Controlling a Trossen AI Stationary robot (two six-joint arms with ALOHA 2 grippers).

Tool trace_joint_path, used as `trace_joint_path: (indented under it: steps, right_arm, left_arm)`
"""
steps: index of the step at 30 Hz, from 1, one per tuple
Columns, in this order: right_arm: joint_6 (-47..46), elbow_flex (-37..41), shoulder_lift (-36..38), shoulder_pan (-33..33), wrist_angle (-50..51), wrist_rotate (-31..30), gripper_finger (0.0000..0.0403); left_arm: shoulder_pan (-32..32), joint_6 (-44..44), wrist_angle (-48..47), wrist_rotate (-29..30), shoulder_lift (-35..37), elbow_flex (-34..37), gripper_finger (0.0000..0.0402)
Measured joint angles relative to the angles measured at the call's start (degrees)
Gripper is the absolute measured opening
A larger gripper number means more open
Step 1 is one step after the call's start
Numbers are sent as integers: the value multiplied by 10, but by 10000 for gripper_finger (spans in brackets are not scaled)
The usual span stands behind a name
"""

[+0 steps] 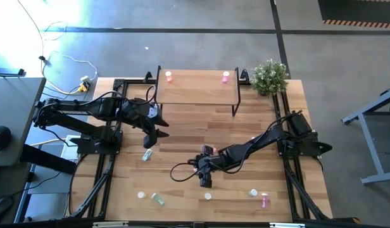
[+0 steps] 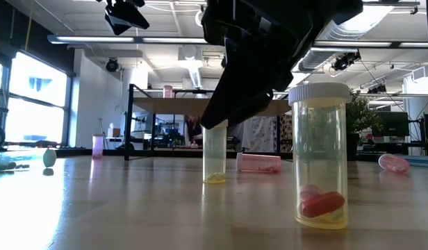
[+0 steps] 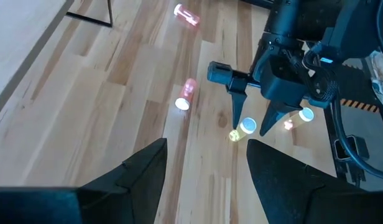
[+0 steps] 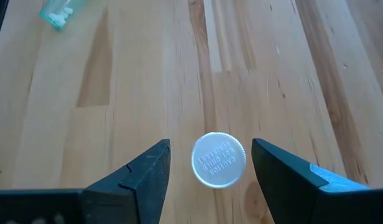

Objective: Pick and place medicine bottles onto shelf by color
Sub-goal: Put the top right yellow pill bottle on the shelf

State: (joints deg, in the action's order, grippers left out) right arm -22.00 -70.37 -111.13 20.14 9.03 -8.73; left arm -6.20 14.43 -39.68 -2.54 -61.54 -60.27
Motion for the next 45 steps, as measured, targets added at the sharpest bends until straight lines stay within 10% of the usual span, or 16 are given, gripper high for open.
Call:
trace_joint_path:
  steps: [19,45]
  right_arm:
    - [0,0,0,-14,-3,14,109]
    - [13,0,161,-152,-5,0,106]
  left_arm:
    - [0,3,-6,15,0,0,213]
    - [-3,-41,-32,113,0,0,213]
